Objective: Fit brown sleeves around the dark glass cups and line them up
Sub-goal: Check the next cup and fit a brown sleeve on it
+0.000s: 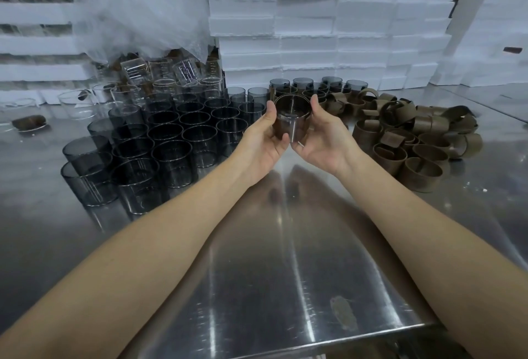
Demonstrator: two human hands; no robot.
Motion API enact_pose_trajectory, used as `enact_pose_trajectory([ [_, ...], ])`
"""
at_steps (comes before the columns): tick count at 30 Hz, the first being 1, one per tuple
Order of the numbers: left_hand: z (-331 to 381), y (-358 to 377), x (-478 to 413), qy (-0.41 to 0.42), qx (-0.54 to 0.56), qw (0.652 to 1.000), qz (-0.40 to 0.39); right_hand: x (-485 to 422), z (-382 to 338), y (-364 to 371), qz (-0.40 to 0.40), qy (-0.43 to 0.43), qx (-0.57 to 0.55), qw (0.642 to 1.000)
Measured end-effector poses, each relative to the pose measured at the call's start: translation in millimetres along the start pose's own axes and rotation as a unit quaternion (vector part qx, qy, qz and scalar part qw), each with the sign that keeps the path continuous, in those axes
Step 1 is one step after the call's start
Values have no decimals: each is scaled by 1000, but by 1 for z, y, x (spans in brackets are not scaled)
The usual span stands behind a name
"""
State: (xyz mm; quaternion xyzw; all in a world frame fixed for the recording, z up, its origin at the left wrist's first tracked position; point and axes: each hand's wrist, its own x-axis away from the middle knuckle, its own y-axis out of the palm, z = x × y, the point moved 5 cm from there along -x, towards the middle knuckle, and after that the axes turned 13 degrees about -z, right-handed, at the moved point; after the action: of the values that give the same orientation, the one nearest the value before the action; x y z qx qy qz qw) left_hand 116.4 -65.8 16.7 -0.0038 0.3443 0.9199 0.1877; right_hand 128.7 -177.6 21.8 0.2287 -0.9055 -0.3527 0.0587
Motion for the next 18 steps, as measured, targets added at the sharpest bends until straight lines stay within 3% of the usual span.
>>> enact_pose_trajectory([
  [8, 0, -2, -3, 26, 24, 999, -8, -3, -2, 2, -33, -3, -9, 999],
  [14, 3, -13, -5, 87, -130, 988, 12, -1, -8, -12, -98, -13, 246, 964],
  [18, 7, -12, -4, 119, -232, 965, 15, 2, -17, -12, -109, -58, 263, 957],
])
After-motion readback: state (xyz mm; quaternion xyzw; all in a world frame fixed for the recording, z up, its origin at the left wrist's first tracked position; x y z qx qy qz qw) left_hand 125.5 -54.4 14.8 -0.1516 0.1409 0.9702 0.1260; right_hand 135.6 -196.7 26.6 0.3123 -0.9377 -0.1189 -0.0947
